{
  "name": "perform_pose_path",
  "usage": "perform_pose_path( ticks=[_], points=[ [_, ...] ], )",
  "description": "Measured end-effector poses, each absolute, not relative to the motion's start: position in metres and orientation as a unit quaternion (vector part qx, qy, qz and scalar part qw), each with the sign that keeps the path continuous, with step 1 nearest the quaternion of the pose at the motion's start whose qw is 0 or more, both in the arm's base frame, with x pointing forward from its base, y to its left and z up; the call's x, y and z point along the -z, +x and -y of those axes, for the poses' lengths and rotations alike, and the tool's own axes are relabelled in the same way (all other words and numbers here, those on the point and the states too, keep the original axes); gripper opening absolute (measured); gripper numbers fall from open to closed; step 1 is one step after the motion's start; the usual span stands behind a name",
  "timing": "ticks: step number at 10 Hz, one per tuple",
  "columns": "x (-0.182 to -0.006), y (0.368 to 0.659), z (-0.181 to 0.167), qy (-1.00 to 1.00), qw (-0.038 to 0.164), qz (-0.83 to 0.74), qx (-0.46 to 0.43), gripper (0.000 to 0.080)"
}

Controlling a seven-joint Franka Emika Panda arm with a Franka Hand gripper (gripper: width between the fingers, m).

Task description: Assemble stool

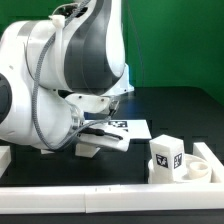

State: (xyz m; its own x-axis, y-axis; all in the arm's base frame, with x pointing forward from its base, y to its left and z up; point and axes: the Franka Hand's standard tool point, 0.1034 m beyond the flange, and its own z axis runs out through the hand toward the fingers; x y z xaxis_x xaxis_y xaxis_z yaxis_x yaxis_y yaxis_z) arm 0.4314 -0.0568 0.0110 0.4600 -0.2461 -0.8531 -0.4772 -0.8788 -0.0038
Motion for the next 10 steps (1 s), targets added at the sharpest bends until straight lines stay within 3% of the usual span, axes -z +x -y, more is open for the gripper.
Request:
perform_pose_path(
  ticks=[2, 4, 6, 9, 10],
  points=[
    [-0.025, 0.443, 0.054, -0.854, 0.123, -0.209, -0.461, 0.0331],
    [-0.069, 0.461, 0.045, -0.853, 0.129, -0.201, -0.463, 0.0331],
    [-0.113, 0.492, 0.031, -0.899, 0.115, -0.178, -0.384, 0.0331],
    [-0.110, 0.497, 0.030, -0.931, 0.107, -0.185, -0.296, 0.0331],
    [-0.112, 0.508, 0.026, -0.942, 0.093, -0.196, -0.255, 0.0333]
  ],
)
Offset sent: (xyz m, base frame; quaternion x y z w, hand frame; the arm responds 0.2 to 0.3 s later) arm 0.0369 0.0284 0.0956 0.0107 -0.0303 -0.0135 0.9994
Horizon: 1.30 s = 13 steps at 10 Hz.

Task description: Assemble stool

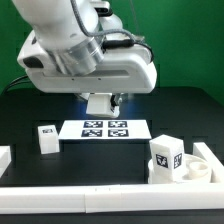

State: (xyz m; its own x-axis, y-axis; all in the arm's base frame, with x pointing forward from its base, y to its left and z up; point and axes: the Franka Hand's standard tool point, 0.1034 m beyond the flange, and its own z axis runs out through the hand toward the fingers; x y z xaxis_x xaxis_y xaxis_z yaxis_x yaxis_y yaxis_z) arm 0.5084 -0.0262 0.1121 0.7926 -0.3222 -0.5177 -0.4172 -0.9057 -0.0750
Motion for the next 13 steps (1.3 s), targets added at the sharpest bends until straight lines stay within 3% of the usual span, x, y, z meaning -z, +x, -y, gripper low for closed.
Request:
perform_pose_path(
  ticks=[2, 4, 6, 8, 11, 13],
  points=[
    [-0.140, 0.535, -0.020, -0.975, 0.062, -0.146, -0.156, 0.0333],
    [-0.157, 0.556, -0.050, -0.988, 0.039, -0.125, -0.085, 0.0333],
    [-0.148, 0.543, -0.044, -0.989, 0.041, -0.141, -0.018, 0.0333],
    [-0.148, 0.554, -0.051, -0.988, 0.041, -0.135, 0.060, 0.0333],
    [-0.136, 0.574, -0.077, -0.995, 0.013, -0.081, 0.057, 0.0333],
    [-0.123, 0.585, -0.086, -0.998, 0.005, -0.045, 0.054, 0.0333]
  ],
)
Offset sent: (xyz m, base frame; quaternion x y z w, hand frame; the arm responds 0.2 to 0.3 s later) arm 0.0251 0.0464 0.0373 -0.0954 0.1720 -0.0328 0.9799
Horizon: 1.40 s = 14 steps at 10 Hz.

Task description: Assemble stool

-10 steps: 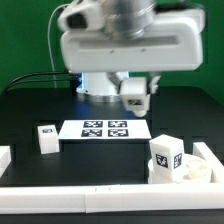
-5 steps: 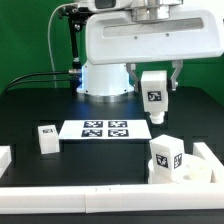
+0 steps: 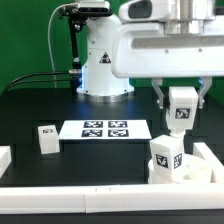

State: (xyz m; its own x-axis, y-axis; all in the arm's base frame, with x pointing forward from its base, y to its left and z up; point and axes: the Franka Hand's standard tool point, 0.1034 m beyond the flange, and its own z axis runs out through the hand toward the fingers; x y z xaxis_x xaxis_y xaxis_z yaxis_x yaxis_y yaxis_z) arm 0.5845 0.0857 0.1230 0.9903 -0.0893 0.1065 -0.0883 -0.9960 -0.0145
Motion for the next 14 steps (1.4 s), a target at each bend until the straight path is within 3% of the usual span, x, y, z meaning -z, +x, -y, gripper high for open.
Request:
perform_pose_path(
  ticks=[4, 8, 14],
  points=[
    [-0.123, 0.585, -0.086, -0.997, 0.005, -0.047, 0.056, 0.0333],
    [-0.098, 0.580, -0.127, -0.995, 0.009, -0.042, 0.085, 0.0333],
    [-0.085, 0.581, -0.121, -0.996, 0.004, -0.046, 0.078, 0.0333]
  ],
)
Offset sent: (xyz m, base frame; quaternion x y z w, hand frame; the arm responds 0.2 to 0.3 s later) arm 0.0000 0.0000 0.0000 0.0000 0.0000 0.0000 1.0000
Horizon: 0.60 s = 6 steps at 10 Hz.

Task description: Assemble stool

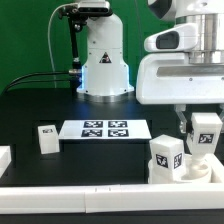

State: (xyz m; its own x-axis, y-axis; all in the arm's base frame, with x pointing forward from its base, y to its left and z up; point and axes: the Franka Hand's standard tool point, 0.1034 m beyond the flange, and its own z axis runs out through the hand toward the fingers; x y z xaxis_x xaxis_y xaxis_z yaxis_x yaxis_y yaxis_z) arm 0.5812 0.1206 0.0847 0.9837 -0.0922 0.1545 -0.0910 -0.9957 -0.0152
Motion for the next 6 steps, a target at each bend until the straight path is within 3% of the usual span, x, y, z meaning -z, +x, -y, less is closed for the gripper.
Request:
perform_pose_path(
  ticks=[6],
  points=[
    [-0.0731, 0.5790, -0.1241, -0.996, 0.003, -0.041, 0.082, 0.0333]
  ],
)
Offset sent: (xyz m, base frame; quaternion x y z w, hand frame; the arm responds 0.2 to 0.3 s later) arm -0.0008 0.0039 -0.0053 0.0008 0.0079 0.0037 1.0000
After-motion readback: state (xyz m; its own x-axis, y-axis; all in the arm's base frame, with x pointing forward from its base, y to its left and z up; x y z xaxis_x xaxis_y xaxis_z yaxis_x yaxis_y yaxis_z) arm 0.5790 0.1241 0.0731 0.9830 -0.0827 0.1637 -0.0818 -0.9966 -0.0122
